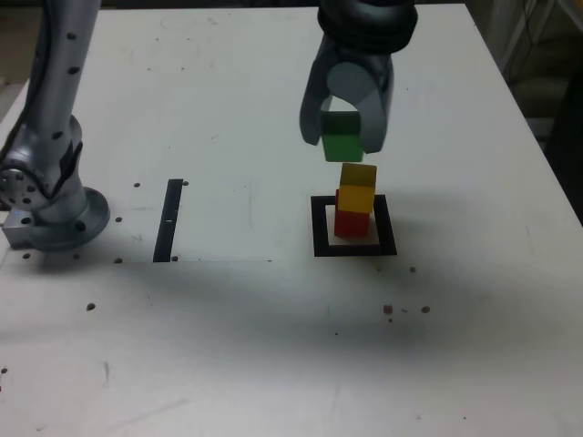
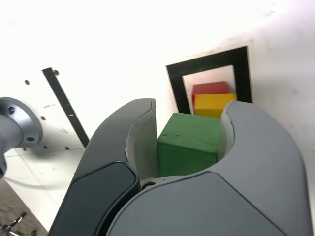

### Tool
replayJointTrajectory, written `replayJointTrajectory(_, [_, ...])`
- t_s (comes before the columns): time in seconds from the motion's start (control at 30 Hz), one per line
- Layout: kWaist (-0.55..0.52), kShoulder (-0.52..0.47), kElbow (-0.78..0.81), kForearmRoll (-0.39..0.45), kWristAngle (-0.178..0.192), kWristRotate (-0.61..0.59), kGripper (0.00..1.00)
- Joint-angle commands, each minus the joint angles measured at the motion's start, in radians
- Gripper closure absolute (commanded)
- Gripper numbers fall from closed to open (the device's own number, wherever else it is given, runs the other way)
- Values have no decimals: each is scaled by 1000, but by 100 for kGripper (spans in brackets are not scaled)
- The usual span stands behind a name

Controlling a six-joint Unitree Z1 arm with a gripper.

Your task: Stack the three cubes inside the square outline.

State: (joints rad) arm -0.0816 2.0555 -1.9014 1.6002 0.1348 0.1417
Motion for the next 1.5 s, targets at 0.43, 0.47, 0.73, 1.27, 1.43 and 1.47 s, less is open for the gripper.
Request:
replayJointTrajectory(0.43, [-7, 55, -37, 7, -5, -3, 66])
replayJointTrajectory(0.47, [-7, 57, -38, 5, -4, -3, 63])
replayJointTrajectory(0.73, [-7, 66, -36, -4, -3, 9, 7])
replayJointTrajectory(1.27, [-7, 26, -11, -4, 10, 5, 2])
replayJointTrajectory(1.43, [-7, -56, 39, -3, 31, -7, 1])
replayJointTrajectory(1.47, [-7, -75, 52, -3, 35, -9, 0])
